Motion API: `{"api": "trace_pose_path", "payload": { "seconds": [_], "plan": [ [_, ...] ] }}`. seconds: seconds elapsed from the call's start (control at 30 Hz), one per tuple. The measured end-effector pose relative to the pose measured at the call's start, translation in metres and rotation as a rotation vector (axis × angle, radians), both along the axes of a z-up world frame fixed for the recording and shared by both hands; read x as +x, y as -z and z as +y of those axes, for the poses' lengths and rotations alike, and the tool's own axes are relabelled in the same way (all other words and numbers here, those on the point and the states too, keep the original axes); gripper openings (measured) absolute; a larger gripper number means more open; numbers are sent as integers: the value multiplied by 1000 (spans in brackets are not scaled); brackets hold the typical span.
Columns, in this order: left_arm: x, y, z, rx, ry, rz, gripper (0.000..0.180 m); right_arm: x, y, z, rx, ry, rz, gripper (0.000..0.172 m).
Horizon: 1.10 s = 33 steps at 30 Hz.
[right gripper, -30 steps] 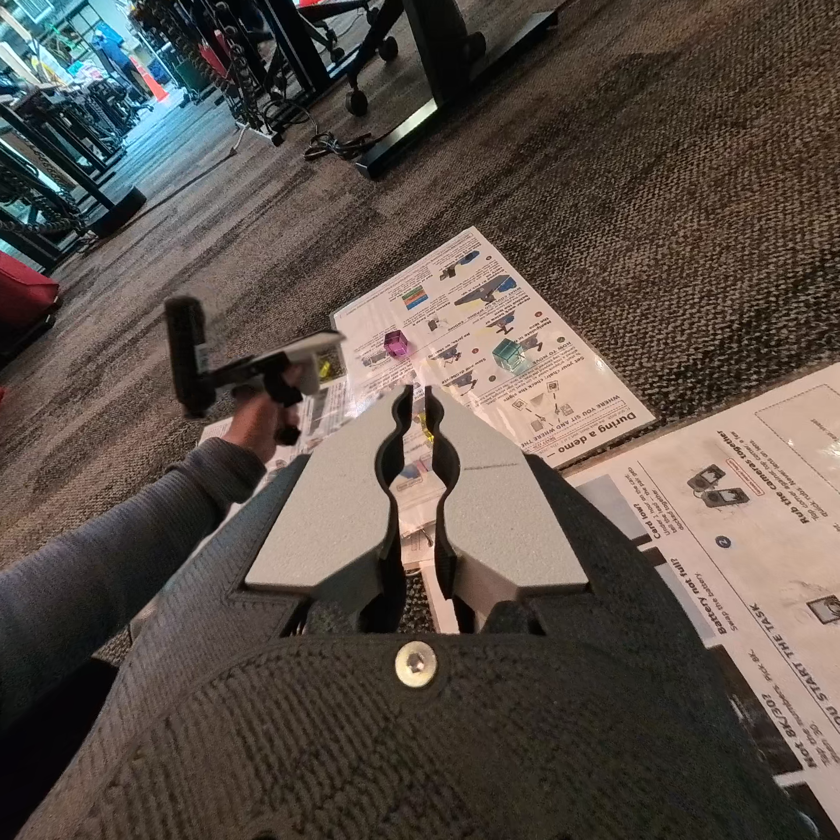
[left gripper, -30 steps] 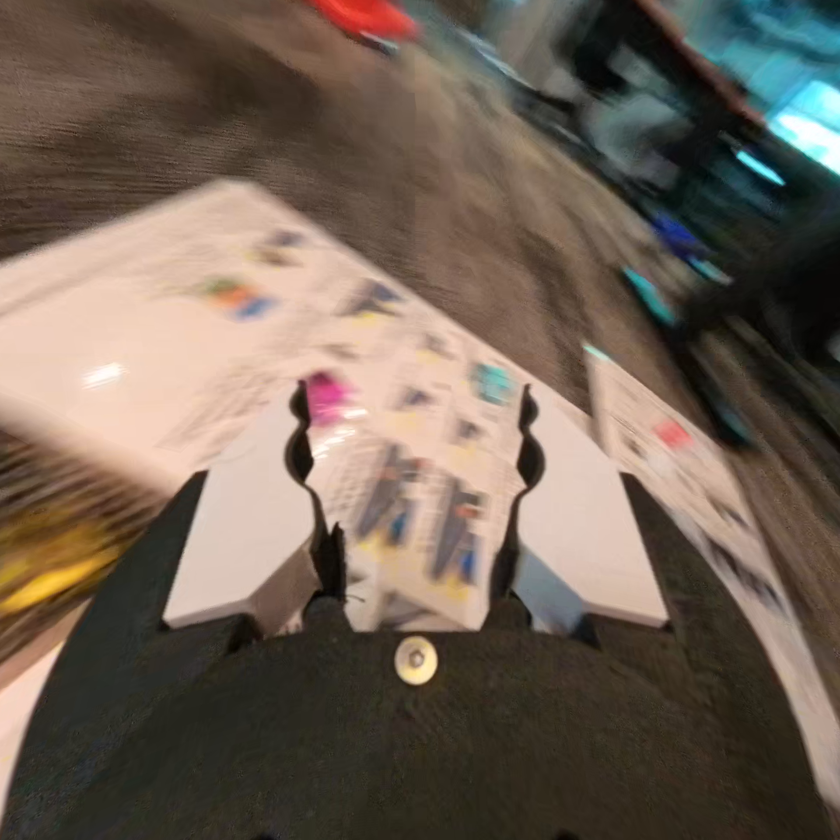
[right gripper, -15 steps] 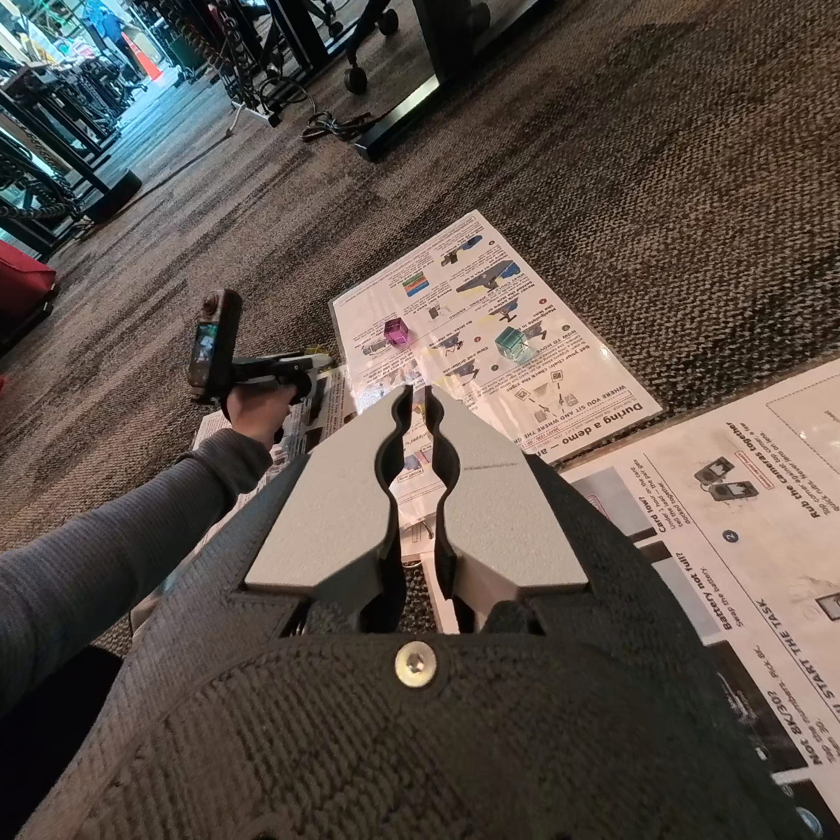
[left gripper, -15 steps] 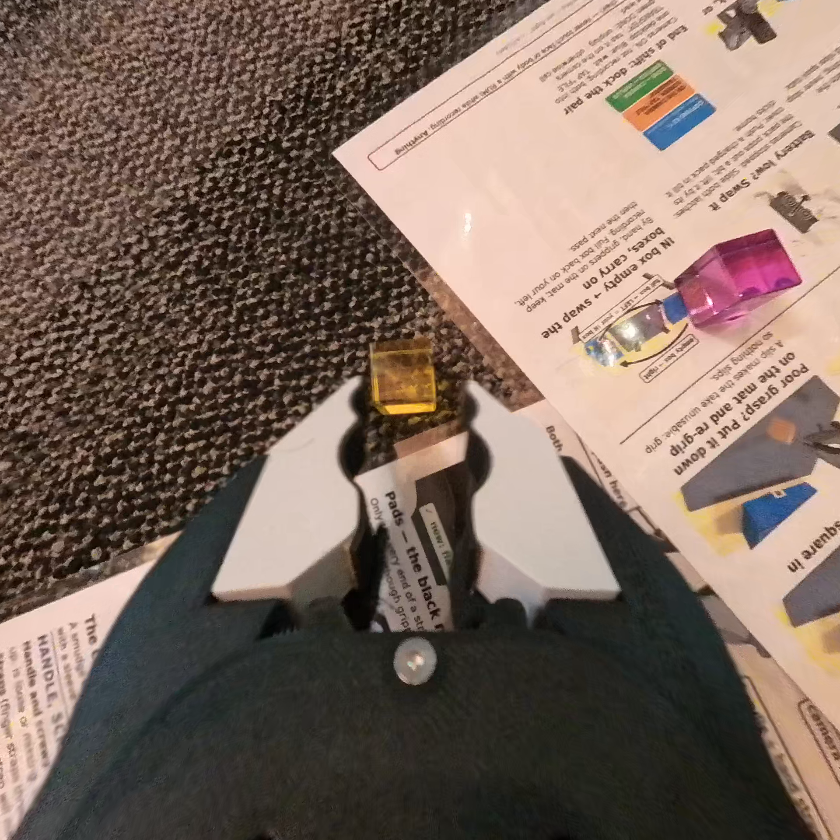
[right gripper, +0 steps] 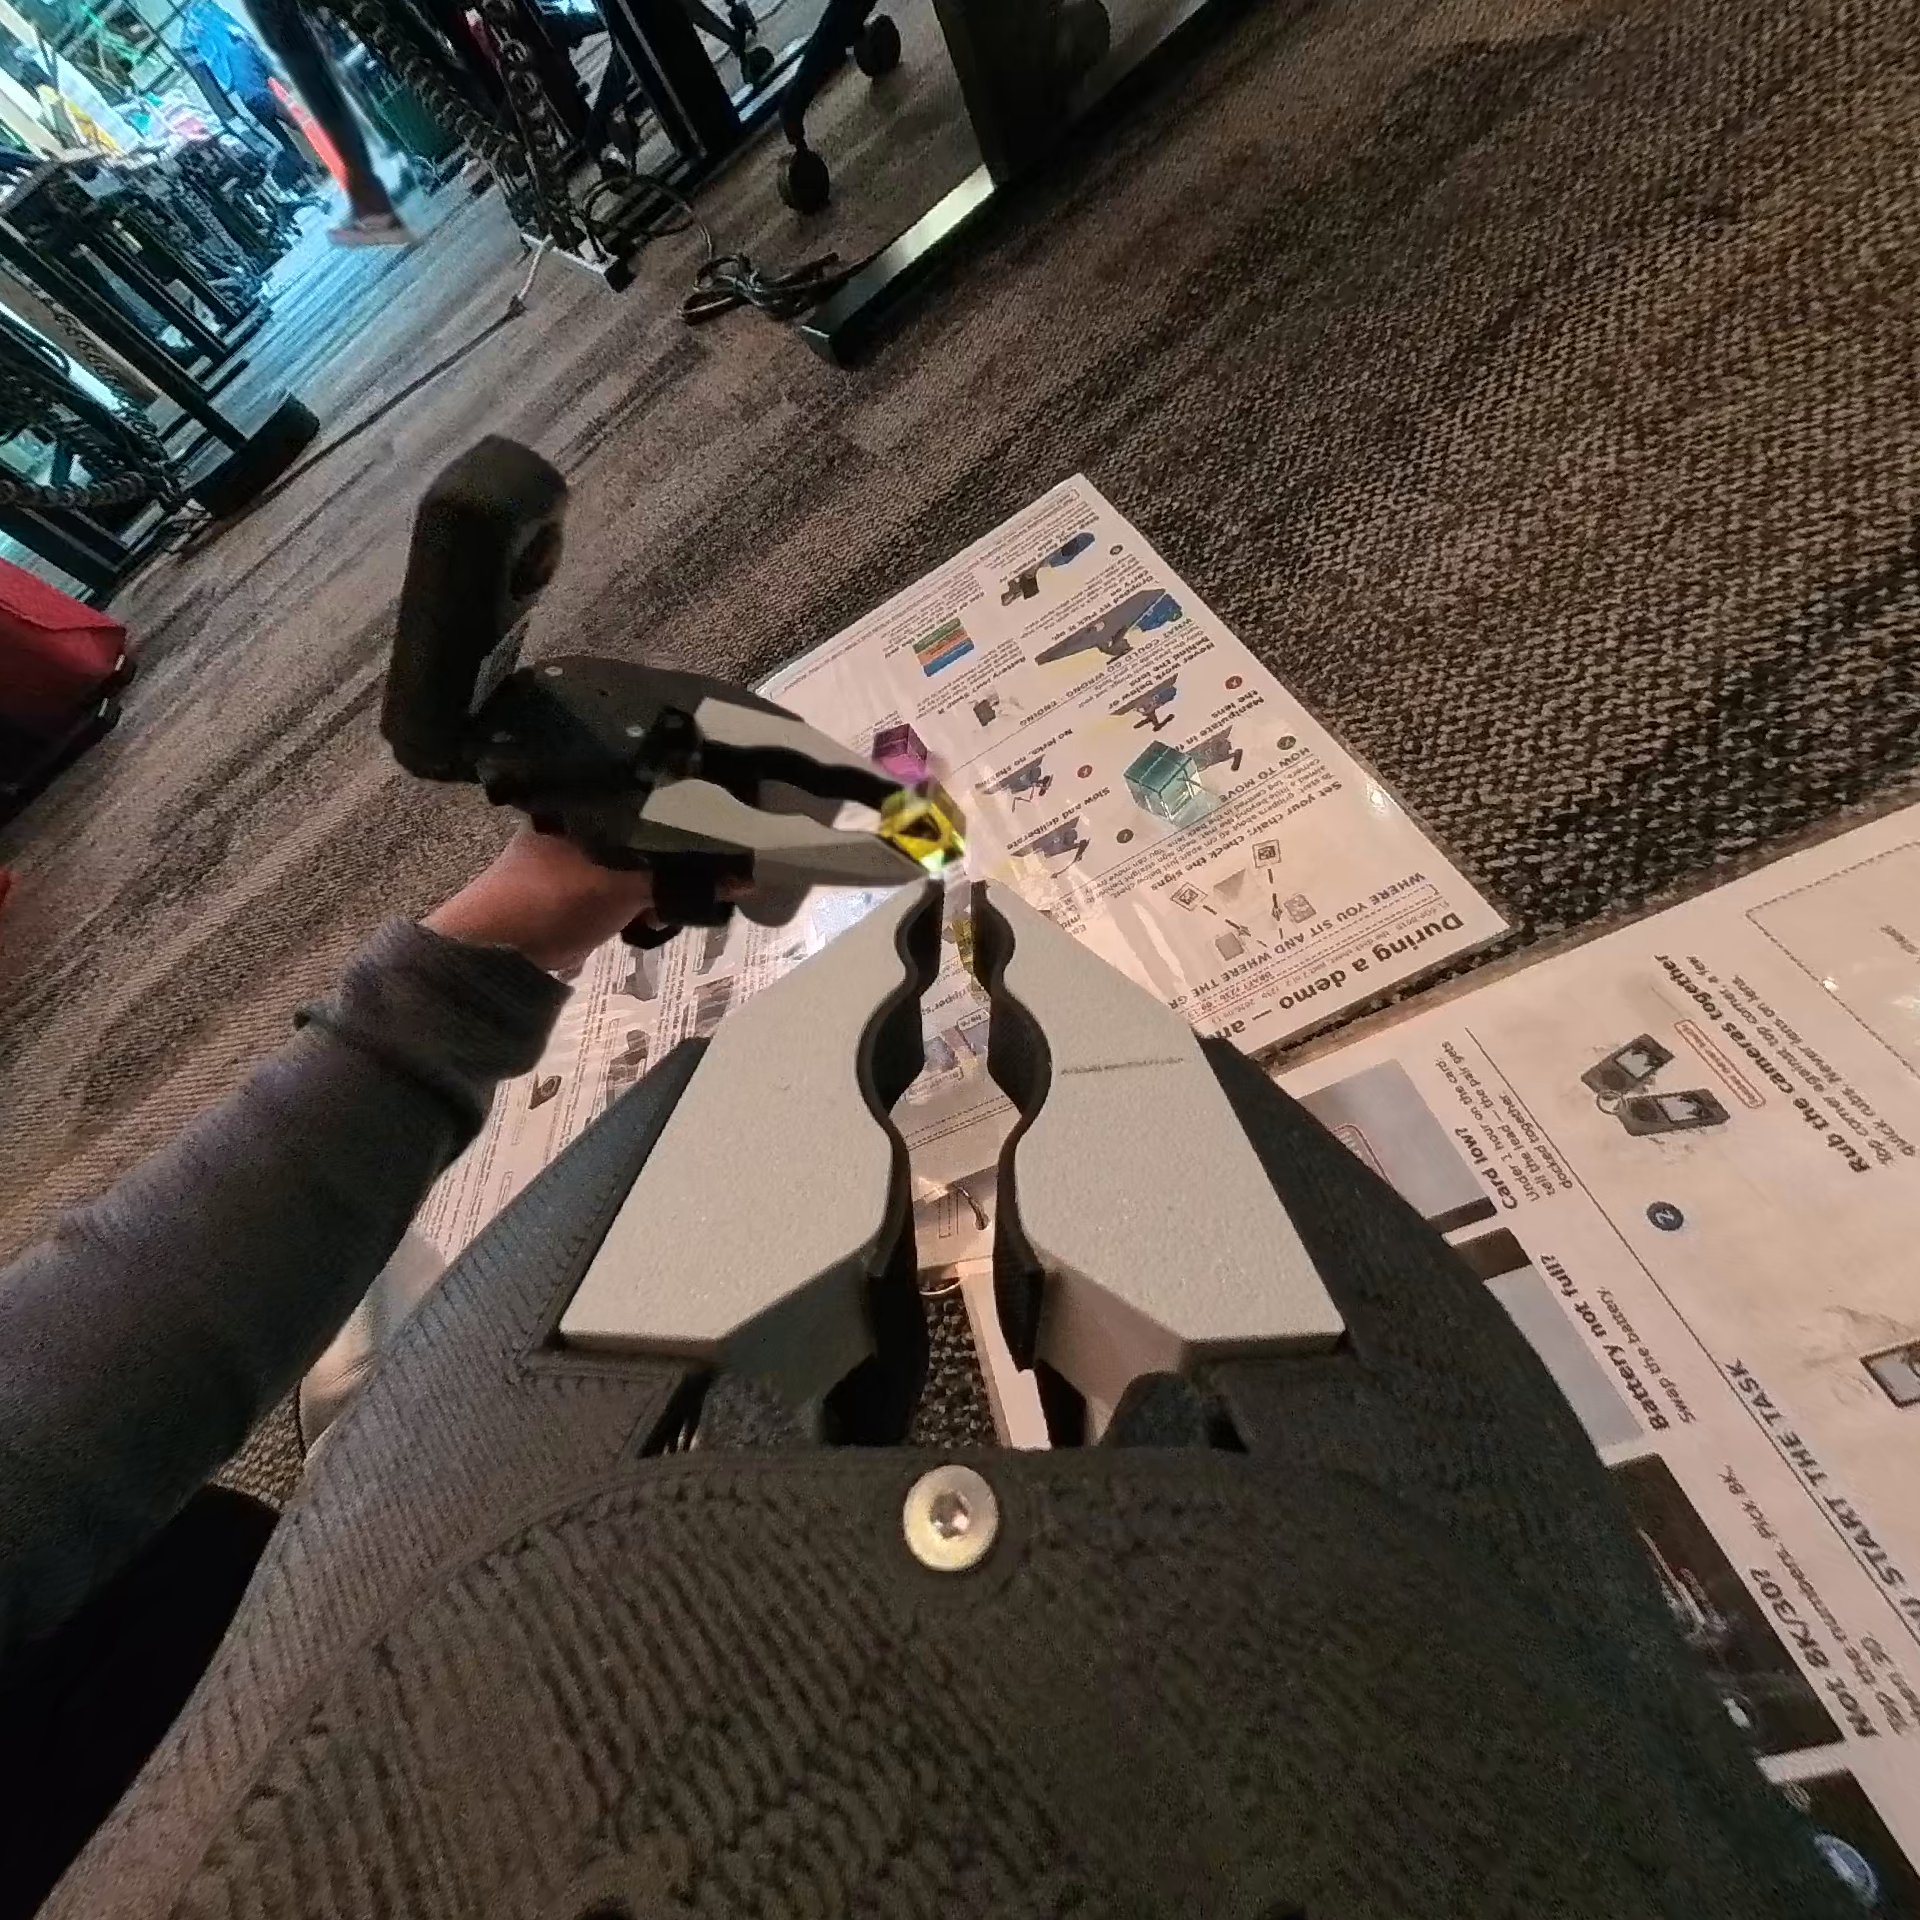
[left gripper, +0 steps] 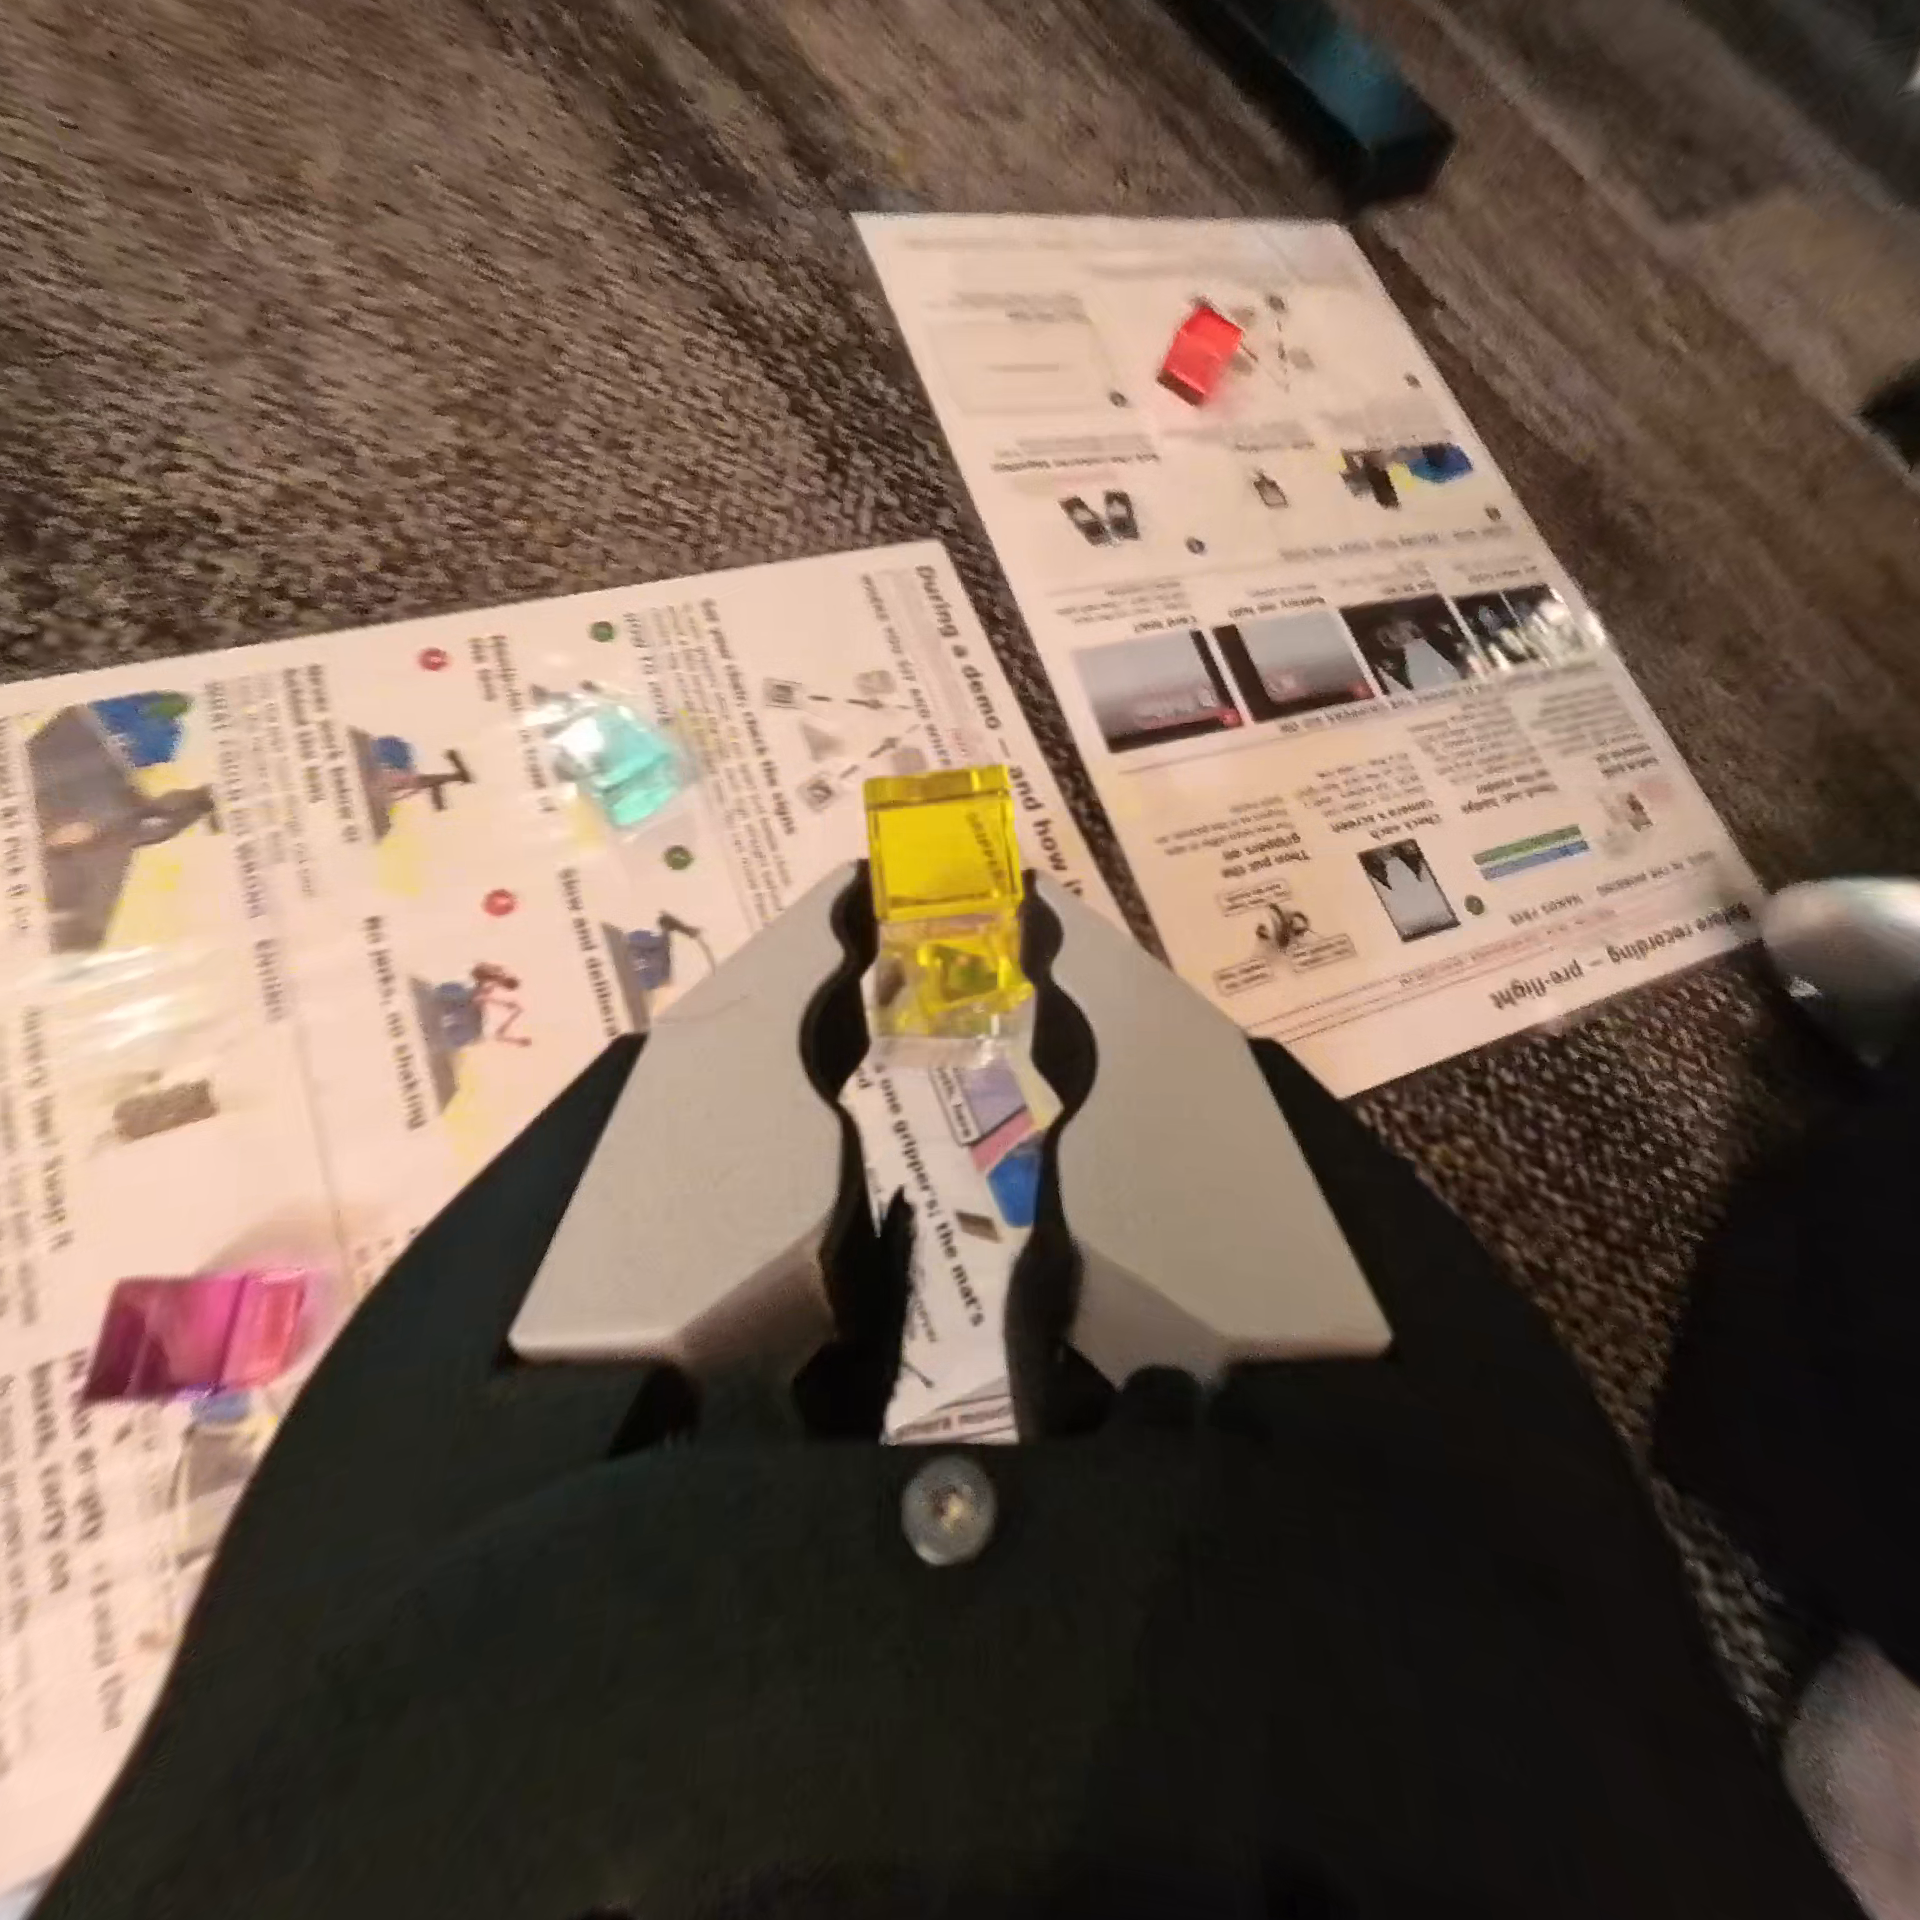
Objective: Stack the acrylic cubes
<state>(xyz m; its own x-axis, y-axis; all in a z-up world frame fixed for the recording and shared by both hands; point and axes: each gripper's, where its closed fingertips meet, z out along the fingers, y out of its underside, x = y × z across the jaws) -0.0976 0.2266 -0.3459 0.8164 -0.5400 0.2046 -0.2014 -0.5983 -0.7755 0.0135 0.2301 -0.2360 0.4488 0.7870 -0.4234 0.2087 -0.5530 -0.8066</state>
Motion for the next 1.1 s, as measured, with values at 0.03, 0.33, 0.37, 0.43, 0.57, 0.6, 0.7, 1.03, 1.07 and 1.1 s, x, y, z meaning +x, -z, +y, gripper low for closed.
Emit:
{"api": "trace_pose_path", "payload": {
  "seconds": [0.03, 0.33, 0.37, 0.43, 0.57, 0.6, 0.7, 1.03, 1.07, 1.1],
  "plan": [
    [7, 2, -1, -19, 22, 8, 25, 0, 0, 0, -1, 0, 0, 3],
    [14, 17, -6, -93, 49, 66, 26, 0, 0, 1, -8, -1, 4, 3],
    [14, 20, -7, -102, 54, 84, 26, 0, 0, 0, -9, -3, 3, 3],
    [14, 28, -9, -121, 62, 115, 26, -1, 1, 0, -8, -4, 2, 3],
    [17, 38, -10, -133, 68, 95, 26, -1, 1, 0, -14, -5, 2, 3],
    [18, 37, -10, -134, 66, 83, 26, 0, 1, 0, -15, -4, 2, 3],
    [19, 35, -14, -143, 79, 41, 41, 0, 1, 0, -18, -3, 3, 4],
    [-109, -10, 8, 78, -550, -428, 49, -3, -4, -1, -28, -2, 28, 4],
    [-133, -5, 8, 94, -694, -453, 44, -4, -5, -1, -30, -4, 33, 5],
    [-154, 1, 7, 111, -820, -456, 40, -4, -6, -1, -30, -4, 39, 4]
  ]
}}
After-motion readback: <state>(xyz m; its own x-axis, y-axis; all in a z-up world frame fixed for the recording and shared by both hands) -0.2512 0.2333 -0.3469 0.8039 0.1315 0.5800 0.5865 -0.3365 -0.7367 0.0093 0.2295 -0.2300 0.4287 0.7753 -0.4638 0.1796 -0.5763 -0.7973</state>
